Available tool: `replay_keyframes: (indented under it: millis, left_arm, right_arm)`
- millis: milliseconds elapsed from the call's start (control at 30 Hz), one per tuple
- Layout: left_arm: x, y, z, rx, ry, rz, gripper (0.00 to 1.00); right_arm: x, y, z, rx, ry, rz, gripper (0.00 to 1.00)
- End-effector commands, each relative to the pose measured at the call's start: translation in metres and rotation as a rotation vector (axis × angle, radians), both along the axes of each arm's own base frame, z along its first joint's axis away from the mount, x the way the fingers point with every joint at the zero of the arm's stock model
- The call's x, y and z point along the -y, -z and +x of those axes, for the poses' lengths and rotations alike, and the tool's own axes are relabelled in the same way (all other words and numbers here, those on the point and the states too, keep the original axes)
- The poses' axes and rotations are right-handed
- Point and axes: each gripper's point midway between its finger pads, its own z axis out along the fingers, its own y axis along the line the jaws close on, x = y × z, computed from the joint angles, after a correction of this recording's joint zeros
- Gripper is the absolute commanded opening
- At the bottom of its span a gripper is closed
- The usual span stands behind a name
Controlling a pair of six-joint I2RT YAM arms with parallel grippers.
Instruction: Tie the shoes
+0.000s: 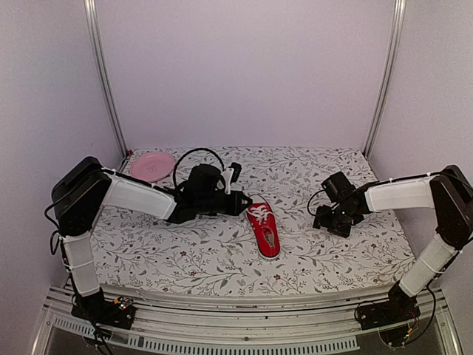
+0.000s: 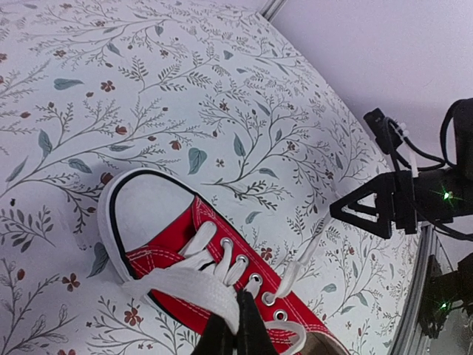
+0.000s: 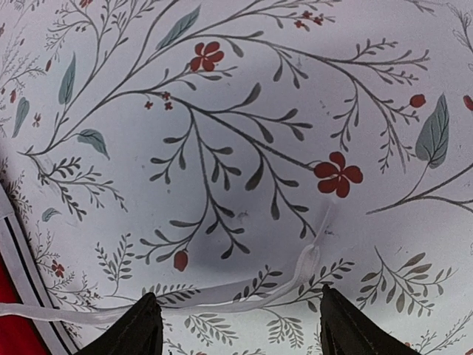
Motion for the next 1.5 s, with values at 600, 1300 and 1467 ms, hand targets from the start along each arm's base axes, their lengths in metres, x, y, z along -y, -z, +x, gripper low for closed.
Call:
replay_keyframes:
  millis: [600, 1300, 1467]
  left_arm:
    - [0.000, -0.014, 0.003, 0.042, 0.014, -0.009, 0.00]
    - [0.041, -0.011, -0.018, 0.089, 0.360, -0.102, 0.00]
    - [0.046, -0.007, -0.013, 0.085, 0.365, -0.097, 0.02]
  right_arm:
    - [0.014, 0.032, 0.018, -0.033, 0.022, -0.143, 0.16]
    - [-0.062, -0.182, 0.090, 0.585, -0.263, 0.178, 0.02]
    - [-0.088, -0.239, 0.091, 0.734, -0.361, 0.314, 0.02]
